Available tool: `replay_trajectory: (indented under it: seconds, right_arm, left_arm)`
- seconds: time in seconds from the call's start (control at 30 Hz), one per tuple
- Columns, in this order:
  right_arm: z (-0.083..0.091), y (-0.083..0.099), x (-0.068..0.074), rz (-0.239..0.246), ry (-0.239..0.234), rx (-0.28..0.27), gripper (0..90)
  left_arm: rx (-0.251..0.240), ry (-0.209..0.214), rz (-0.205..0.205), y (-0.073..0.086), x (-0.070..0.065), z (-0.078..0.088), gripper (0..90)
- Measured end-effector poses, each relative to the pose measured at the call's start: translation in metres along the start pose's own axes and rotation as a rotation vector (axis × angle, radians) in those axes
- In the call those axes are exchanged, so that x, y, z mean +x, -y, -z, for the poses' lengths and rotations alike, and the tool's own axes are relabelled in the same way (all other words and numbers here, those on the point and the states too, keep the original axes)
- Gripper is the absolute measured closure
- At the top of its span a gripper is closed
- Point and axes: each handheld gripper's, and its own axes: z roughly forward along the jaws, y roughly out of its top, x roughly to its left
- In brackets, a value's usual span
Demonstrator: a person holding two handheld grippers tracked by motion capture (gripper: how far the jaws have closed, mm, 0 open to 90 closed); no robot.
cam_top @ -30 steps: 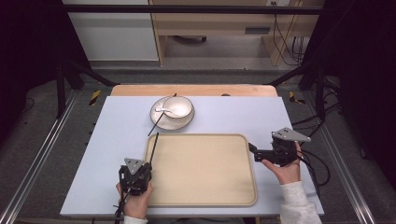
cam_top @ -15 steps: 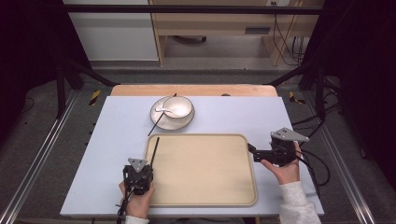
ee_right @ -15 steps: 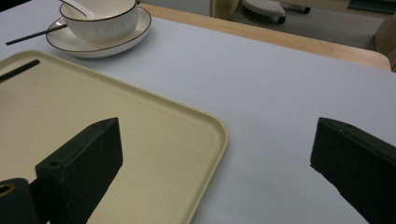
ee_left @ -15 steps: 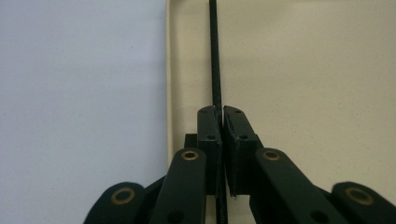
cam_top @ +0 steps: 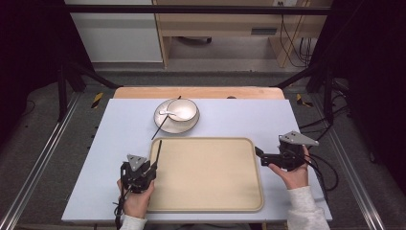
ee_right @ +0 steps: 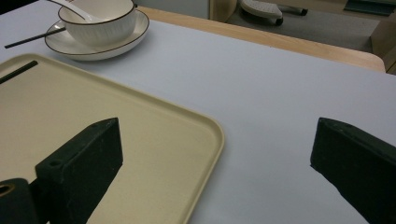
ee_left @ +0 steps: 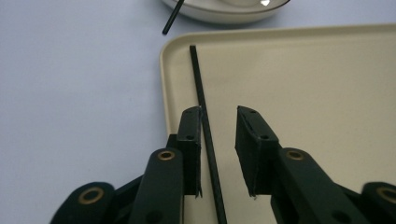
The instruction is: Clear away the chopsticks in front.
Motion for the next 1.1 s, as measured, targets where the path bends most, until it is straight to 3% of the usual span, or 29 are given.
replay_trajectory:
  seconds: [0.27, 0.5, 0.9, 1.1]
  right_arm:
    - [0.002, 0.0, -0.001, -0.001, 0.003, -0.006, 2.7]
    - [0.003, -0.001, -0.001, -0.004, 0.001, -0.011, 2.8]
    - [0.004, -0.001, -0.002, -0.007, 0.007, -0.015, 2.7]
    - [0.003, -0.001, -0.002, -0.009, 0.007, -0.012, 2.7]
  left_arm:
    - [-0.042, 0.092, -0.045, -0.021, 0.009, -0.002, 55.7]
    - [-0.069, 0.138, -0.092, -0.042, 0.02, -0.005, 45.1]
    - [-0.064, 0.163, -0.152, -0.075, 0.036, -0.017, 27.4]
    - [-0.056, 0.163, -0.168, -0.082, 0.047, -0.027, 25.1]
